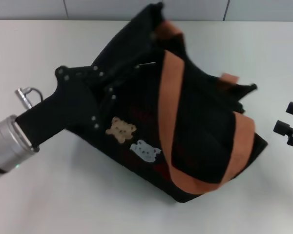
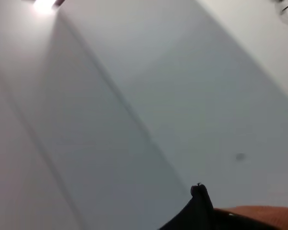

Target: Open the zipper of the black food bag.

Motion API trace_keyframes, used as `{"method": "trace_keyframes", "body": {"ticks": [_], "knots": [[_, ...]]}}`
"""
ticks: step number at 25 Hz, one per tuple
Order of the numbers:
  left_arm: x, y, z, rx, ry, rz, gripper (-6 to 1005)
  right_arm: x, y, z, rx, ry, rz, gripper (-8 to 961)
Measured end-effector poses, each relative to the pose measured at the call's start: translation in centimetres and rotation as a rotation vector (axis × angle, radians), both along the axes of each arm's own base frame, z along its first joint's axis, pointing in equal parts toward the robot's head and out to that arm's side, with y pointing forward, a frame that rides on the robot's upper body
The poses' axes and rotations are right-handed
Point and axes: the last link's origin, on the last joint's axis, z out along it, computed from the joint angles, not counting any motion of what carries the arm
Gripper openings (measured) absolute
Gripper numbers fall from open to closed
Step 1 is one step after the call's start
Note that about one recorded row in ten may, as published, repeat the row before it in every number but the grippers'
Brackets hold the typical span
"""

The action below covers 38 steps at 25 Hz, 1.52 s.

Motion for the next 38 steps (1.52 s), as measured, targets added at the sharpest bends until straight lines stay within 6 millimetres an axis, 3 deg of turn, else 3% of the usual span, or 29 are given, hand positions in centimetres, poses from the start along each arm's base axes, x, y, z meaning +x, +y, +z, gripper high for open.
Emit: {"method": "trace_keyframes", "body": {"ticks": [1, 5, 7, 8, 12, 14, 18, 29, 33, 38], "knots": [[-0.5, -0.2, -0.2, 0.0, -0.006, 0.039, 122, -0.2, 0.0, 0.0, 0.005, 0.019, 0.01, 700], [-2.5, -1.1, -1.1, -0.025, -0.031, 0.196, 122, -1.4, -0.4, 0.6, 0.036, 0.11, 0.069, 700], [-2.5, -1.1, -1.1, -0.025, -0.031, 0.196, 123, -2.0, -0.8, 0.6, 0.031, 0.148, 0.101, 700], [-3.5, -1.4, -2.2, -0.087, -0.041, 0.297, 123, -2.3, -1.0, 0.6, 0.022, 0.164, 0.119, 700], [-3.7, -1.6, -2.7, -0.148, -0.061, 0.341, 124, -3.4, -1.5, 0.1, -0.028, 0.196, 0.21, 700], [-3.3, -2.9, -3.5, -0.288, -0.098, 0.339, 124, -3.9, -1.7, -0.3, -0.063, 0.193, 0.257, 700], [-2.7, -3.3, -3.0, -0.386, -0.134, 0.301, 125, -4.9, -2.2, -0.8, -0.139, 0.199, 0.339, 699], [-2.4, -3.5, -1.5, -0.471, -0.133, 0.244, 545, -7.7, -2.5, -3.9, -0.414, 0.146, 0.556, 699], [-2.5, -3.6, -1.0, -0.483, -0.119, 0.23, 687, -7.6, -1.6, -4.7, -0.416, 0.116, 0.511, 699], [-3.2, -4.4, 0.6, -0.507, -0.111, 0.214, 822, -6.8, 1.0, -5.7, -0.339, 0.025, 0.377, 700]]}}
